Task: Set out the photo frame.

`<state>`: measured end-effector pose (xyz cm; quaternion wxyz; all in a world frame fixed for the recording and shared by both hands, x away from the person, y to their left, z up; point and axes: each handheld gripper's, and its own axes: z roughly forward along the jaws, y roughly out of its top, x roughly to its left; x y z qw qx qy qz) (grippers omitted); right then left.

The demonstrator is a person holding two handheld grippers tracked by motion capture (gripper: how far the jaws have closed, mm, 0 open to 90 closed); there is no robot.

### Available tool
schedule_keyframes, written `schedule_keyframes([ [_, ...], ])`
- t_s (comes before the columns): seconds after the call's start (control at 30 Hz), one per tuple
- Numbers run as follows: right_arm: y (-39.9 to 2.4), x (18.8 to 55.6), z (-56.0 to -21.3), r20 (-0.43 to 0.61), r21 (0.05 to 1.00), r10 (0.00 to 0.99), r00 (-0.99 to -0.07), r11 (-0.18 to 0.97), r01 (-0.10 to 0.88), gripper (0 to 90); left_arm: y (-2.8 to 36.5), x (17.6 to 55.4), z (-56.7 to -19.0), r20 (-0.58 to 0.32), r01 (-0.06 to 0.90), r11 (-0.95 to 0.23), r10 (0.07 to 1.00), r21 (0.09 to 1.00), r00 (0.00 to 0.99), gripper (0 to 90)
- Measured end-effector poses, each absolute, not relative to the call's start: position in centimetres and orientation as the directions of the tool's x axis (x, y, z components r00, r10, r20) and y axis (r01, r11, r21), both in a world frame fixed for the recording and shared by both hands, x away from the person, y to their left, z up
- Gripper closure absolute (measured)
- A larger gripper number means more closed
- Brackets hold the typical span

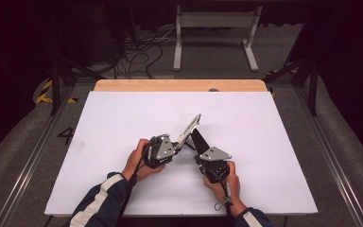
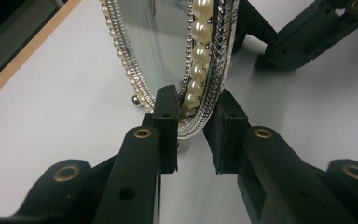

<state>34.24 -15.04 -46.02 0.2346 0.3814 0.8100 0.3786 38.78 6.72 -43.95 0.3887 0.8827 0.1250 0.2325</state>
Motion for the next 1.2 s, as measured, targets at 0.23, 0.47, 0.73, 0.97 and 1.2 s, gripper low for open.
schedule_keyframes([
  [0.23,-15.4,34.5,-46.1,-0.064,0.794,0.795,-0.603,0.407,0.453,90.0,7.0,38.5,-43.5,0.253,0.042,-0.587,0.411,0.808,0.876,69.0],
  [0.47,-15.5,34.5,-45.8,-0.054,0.805,0.792,-0.608,0.395,0.444,90.0,7.1,38.7,-43.5,0.235,0.038,-0.562,0.405,0.826,0.884,70.2],
  [0.73,-15.5,34.6,-45.8,-0.052,0.808,0.791,-0.61,0.392,0.439,90.0,7.2,38.5,-43.3,0.272,0.011,-0.589,0.388,0.808,0.881,74.7],
  [0.97,-15.8,34.7,-45.6,-0.043,0.802,0.782,-0.622,0.398,0.446,90.0,6.9,37.6,-43.0,0.312,-0.021,-0.623,0.363,0.782,0.878,75.4],
  [1.2,-16.0,34.8,-45.7,-0.033,0.796,0.773,-0.633,0.403,0.451,90.0,6.6,36.8,-42.9,0.309,-0.011,-0.628,0.367,0.778,0.878,75.1],
])
